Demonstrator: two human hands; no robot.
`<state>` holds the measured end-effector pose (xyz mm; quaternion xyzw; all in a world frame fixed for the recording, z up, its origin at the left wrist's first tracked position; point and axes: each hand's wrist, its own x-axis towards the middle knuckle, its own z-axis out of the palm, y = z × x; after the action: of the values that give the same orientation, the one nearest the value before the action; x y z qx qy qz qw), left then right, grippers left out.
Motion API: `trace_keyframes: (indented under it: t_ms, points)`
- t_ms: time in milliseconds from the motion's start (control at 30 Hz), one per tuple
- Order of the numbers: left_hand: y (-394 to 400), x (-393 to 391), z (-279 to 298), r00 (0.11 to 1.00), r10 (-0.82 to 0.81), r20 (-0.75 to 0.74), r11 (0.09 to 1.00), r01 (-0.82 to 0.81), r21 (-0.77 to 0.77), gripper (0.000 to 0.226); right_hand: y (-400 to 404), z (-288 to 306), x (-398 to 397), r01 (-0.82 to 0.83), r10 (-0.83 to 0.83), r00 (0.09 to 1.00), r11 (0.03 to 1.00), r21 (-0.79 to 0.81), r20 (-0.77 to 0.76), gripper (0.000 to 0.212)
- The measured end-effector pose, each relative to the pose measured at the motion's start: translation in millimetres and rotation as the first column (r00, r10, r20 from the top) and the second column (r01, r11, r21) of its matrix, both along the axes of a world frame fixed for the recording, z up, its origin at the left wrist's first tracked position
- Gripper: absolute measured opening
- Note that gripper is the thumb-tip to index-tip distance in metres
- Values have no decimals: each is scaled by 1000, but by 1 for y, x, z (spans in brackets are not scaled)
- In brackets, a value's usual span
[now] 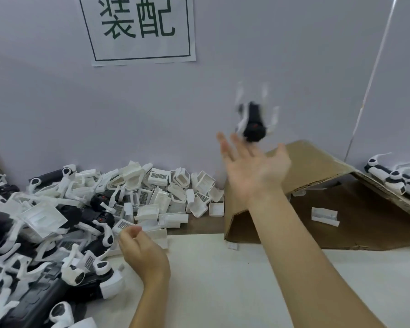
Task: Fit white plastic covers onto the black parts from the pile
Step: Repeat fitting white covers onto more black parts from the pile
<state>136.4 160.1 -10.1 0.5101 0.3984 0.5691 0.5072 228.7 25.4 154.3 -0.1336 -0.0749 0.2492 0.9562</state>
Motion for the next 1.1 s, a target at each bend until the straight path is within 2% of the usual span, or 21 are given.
trace_keyframes:
  t_ms: [33, 67, 167, 233, 300, 367, 433, 533, 900, 1100]
  points:
    - [0, 1, 0, 999, -33, -9, 999, 32, -27, 16, -6, 0, 1, 25, -25, 1000, 998, 55, 4, 71]
    - [-1, 2, 0, 998, -67, -10, 997, 67, -40, 17, -8, -7, -2, 43, -43, 999, 998, 43, 10, 71]
    - [-4, 6, 0, 993, -117, -23, 993, 116, -9, 21, 6, -70, -32, 6, 3, 999, 976, -217, 40, 51]
    - [-6, 6, -1, 992, -120, -28, 993, 120, 6, 22, 17, -115, -56, -52, 89, 994, 894, -444, 63, 36]
    - [-5, 8, -3, 992, -120, -36, 993, 121, 5, 23, 25, -142, -68, -21, 149, 979, 756, -654, 142, 22]
    - [-3, 8, -5, 989, -135, -61, 991, 136, 10, 25, 29, -152, -70, 51, 199, 949, 668, -743, 245, 23]
    - [0, 8, -6, 984, -150, -92, 989, 151, 5, 26, 29, -154, -70, 92, 251, 917, 623, -777, 310, 25]
    - [3, 9, -7, 973, -165, -163, 986, 165, -14, 24, 29, -155, -69, 120, 267, 906, 582, -804, 328, 29]
    - [6, 5, 0, 952, -201, -232, 980, 197, -43, 21, 33, -162, -62, 105, 252, 919, 586, -803, 304, 33]
    - [9, -3, 35, 929, -221, -298, 967, 249, 58, 19, 34, -164, -58, 92, 248, 926, 585, -806, 286, 32]
